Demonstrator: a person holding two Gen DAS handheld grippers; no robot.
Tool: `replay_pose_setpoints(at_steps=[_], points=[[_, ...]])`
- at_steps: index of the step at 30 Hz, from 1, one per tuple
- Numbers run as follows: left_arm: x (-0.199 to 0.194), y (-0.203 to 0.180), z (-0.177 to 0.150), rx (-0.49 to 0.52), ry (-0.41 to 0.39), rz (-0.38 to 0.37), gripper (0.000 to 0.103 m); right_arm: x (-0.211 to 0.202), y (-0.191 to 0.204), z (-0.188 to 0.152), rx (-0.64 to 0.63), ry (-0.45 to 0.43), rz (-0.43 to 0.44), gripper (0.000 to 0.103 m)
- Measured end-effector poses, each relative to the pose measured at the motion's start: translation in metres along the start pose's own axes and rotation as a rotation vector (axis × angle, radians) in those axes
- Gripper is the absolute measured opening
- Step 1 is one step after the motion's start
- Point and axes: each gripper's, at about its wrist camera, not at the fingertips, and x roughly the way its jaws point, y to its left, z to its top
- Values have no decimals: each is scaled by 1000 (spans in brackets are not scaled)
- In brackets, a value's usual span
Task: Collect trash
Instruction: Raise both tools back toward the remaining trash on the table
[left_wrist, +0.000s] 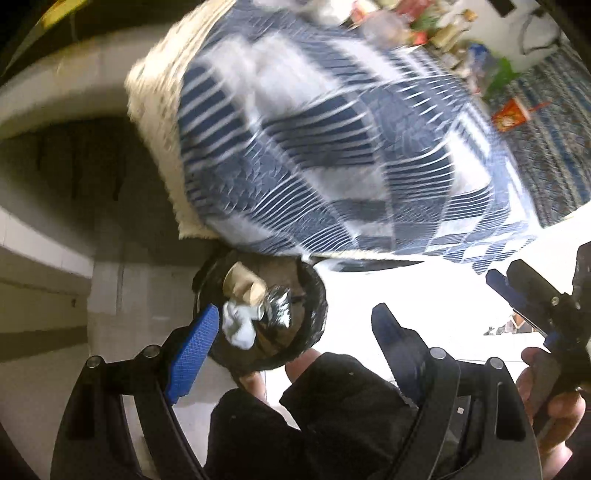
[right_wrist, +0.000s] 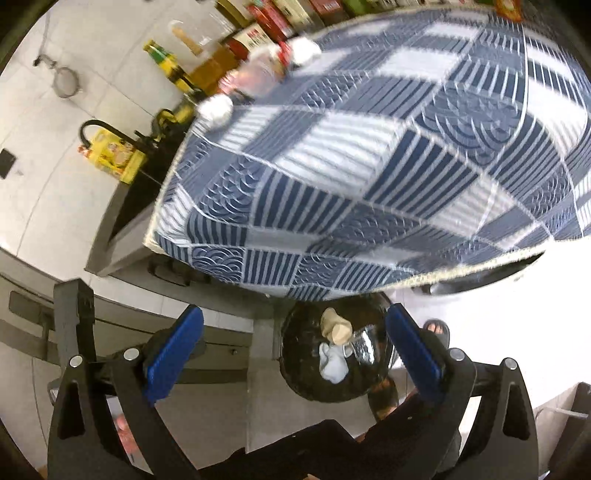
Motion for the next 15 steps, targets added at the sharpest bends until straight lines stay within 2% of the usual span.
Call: replay_pose_setpoints(at_steps=[7, 15], points=[[-39, -20, 19, 48, -108, -19, 82, -25, 10, 18, -39, -87, 11, 98], [-62, -31, 44, 78, -179, -20, 82, -46, 29, 48, -97, -165, 32, 98]])
